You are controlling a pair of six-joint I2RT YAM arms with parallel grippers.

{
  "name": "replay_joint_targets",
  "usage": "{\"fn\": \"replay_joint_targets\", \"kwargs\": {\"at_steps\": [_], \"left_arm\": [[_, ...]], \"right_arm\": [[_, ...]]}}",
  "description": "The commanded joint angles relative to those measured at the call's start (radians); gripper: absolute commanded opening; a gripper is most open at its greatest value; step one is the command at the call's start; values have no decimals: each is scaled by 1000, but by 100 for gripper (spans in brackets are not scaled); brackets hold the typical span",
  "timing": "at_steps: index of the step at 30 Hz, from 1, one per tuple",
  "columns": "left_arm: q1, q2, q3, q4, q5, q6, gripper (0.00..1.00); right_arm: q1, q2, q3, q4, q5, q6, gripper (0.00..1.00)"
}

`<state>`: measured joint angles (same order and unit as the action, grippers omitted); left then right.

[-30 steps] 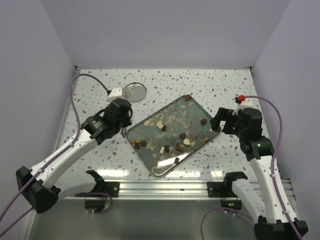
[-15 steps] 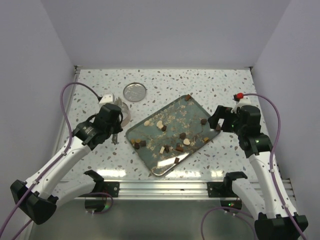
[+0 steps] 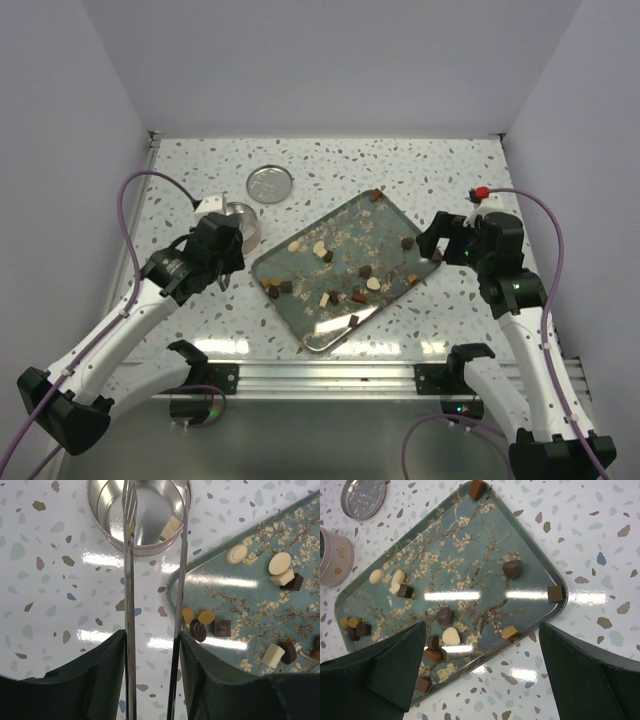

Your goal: Pack the chocolate

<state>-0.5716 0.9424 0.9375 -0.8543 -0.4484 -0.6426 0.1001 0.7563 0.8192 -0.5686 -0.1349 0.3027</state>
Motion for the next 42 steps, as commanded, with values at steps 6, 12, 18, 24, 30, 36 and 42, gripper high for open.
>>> {"fn": "replay_joint_targets", "kwargs": {"at_steps": [6,12,18,24,30,36,42], "left_arm": [[4,-42,29,0,-23,40,47],[-1,-22,46,23,56,84,46],[-88,-18,26,98,88,104,45],[-309,122,89,149,50,78,45],[-465,151,28,187,45,25,45],[-547,105,-40,132,11,-69,45],[-553,39,-108,127,11,-85,45]], "right_arm": [[4,-28,18,9,-15,18,97],[4,-28,20,4,-8,21,97],[4,-29,26,-8,4,21,97],[4,-37,41,-34,20,19,97],[4,-60,43,-62,31,26,97],[4,-83,23,-76,32,29,97],[4,-89,0,-68,24,53,98]]}}
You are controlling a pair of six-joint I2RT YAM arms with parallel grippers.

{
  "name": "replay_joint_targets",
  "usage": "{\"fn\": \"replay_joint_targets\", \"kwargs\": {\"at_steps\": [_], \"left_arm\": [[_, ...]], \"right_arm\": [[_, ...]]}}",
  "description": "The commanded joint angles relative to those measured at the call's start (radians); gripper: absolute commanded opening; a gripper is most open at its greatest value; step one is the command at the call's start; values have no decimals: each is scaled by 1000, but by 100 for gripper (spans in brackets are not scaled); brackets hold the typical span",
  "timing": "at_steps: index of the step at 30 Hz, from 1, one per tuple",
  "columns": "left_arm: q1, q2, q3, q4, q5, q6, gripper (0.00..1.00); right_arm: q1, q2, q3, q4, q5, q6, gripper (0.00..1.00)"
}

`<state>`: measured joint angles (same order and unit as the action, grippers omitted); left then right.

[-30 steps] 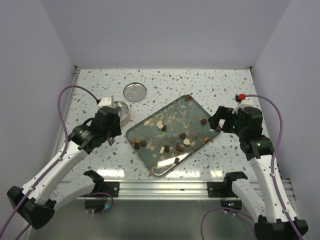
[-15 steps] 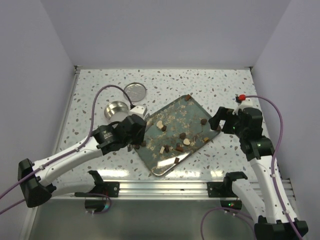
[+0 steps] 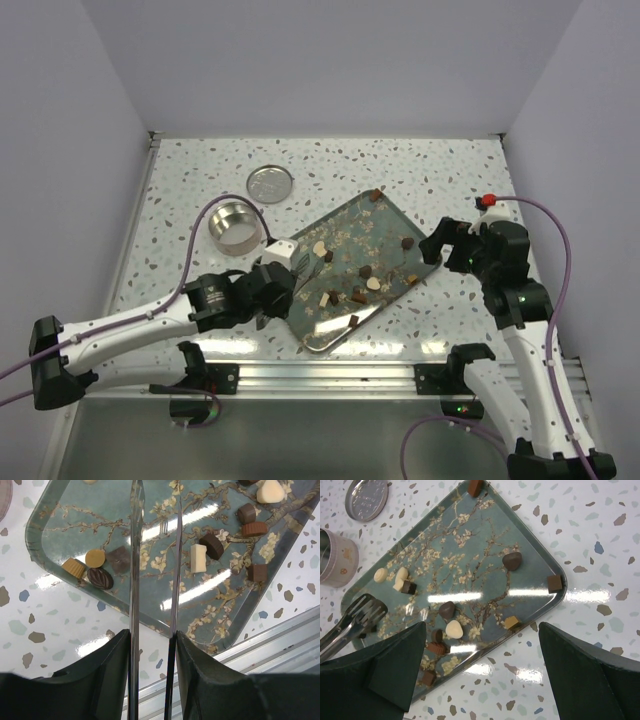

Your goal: Pack the chocolate

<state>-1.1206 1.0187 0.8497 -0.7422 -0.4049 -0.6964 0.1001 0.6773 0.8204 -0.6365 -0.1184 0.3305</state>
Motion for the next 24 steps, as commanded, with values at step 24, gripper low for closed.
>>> {"fn": "replay_joint_targets", "kwargs": {"at_steps": [24], "left_arm": [[59,124,-66,222,-8,101,45]], "right_arm": [[4,8,31,-23,11,4,97]]}}
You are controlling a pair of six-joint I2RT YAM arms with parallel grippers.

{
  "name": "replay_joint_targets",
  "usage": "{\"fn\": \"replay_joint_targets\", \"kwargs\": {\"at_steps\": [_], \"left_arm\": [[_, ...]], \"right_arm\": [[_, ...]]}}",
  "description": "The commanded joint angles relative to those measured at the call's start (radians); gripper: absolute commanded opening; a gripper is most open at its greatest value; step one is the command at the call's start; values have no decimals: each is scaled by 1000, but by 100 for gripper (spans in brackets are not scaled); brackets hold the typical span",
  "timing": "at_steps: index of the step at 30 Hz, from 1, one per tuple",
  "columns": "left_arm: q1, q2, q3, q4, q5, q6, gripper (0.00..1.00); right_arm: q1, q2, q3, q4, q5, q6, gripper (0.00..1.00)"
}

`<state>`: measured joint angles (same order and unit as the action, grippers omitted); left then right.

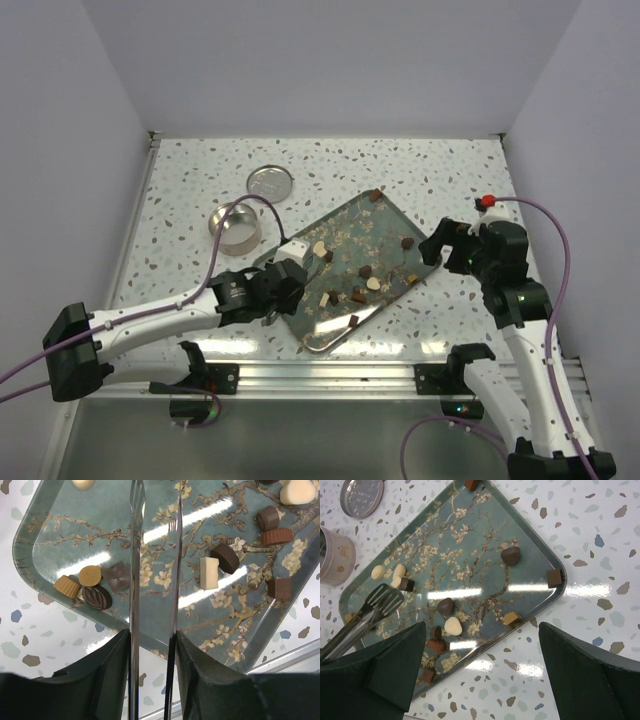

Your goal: Pack the chocolate

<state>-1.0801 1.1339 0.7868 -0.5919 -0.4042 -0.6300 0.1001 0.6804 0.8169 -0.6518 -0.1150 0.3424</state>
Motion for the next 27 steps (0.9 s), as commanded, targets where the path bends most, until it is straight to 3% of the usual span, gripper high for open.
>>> {"fn": "replay_joint_targets", "kwargs": {"at_steps": [1,16,27], "left_arm": [[32,15,-1,87,-1,48,45],[72,92,41,176,76,136,42],[111,84,28,182,56,141,41]], "right_arm": [[4,7,39,-8,8,-9,97],[4,18,51,-26,11,-26,98],[4,10,39,-29,18,-23,97]]}}
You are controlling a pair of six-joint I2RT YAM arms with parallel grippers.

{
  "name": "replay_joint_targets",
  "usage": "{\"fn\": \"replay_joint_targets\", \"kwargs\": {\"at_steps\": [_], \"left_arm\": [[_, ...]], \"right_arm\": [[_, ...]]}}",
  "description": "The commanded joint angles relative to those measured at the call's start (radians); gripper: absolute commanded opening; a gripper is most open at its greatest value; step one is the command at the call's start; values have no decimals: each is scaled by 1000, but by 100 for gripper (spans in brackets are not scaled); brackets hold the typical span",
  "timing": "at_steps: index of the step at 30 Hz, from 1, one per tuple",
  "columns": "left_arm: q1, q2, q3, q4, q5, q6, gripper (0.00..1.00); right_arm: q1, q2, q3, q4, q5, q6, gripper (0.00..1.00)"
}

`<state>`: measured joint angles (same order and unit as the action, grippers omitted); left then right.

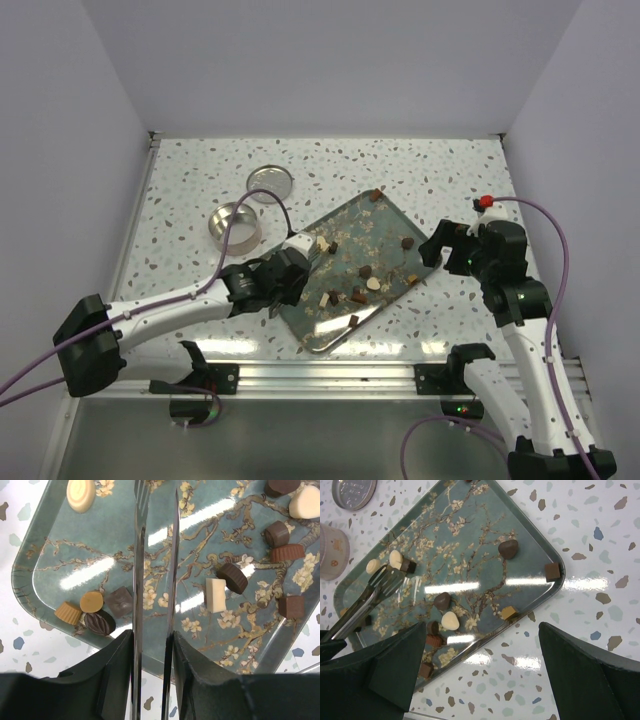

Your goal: Pack the chocolate

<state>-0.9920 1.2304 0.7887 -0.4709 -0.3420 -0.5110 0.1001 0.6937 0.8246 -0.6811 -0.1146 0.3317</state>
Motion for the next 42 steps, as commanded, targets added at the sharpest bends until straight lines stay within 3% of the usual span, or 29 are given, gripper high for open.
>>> {"fn": "replay_joint_targets", "kwargs": {"at_steps": [1,17,32,35,42], "left_arm": [[24,-16,24,66,-6,23,41],[61,66,73,132,32,78,39],[69,80,63,83,43,68,34],[69,38,73,63,17,52,27],[70,-78,145,-17,-20,42,27]], "right_arm": [[4,-6,30,0,18,-13,98],[4,0,34,-11,26,-20,97],[4,-2,24,-12,30,-19,97],[3,-3,25,-8,32,-17,97],[4,7,25,5,26,-20,98]]}}
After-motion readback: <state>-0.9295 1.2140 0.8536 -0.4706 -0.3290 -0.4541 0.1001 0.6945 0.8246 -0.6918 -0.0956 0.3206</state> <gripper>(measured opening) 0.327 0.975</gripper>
